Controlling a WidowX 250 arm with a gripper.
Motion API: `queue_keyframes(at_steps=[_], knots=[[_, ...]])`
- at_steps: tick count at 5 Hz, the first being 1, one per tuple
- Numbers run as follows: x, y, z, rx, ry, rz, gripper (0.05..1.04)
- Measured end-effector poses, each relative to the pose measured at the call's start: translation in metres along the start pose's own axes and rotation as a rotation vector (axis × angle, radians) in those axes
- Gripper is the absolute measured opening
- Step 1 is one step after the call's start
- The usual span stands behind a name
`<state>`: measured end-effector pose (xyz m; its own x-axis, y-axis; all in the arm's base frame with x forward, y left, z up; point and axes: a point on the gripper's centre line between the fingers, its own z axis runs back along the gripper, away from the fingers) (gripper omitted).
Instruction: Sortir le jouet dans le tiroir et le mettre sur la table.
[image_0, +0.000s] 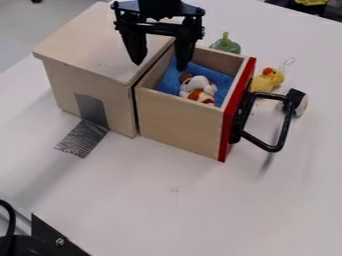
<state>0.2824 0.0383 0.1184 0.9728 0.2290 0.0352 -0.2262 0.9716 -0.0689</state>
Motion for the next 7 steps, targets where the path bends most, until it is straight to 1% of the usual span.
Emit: queue_keyframes(at_steps=[1,2,3,4,5,6,7], knots=[[-0.005,-0.001,-0.009,0.001,0.036,-0.005,0.996],[0.014,-0.016,-0.022,-0.014,0.042,-0.055,0.996],[0.036,-0.034,-0.025,-0.021,0.004,-0.112,0.996],[0.051,-0.043,-0.025,-0.017,-0.019,-0.147,0.996],[0.054,-0.043,-0.032,0.011,-0.005,-0.173,0.996],[0.049,-0.044,-0.037,0.031,0.022,-0.193,0.996],[0.031,-0.043,-0.049,0.049,0.084,-0.205,0.996]])
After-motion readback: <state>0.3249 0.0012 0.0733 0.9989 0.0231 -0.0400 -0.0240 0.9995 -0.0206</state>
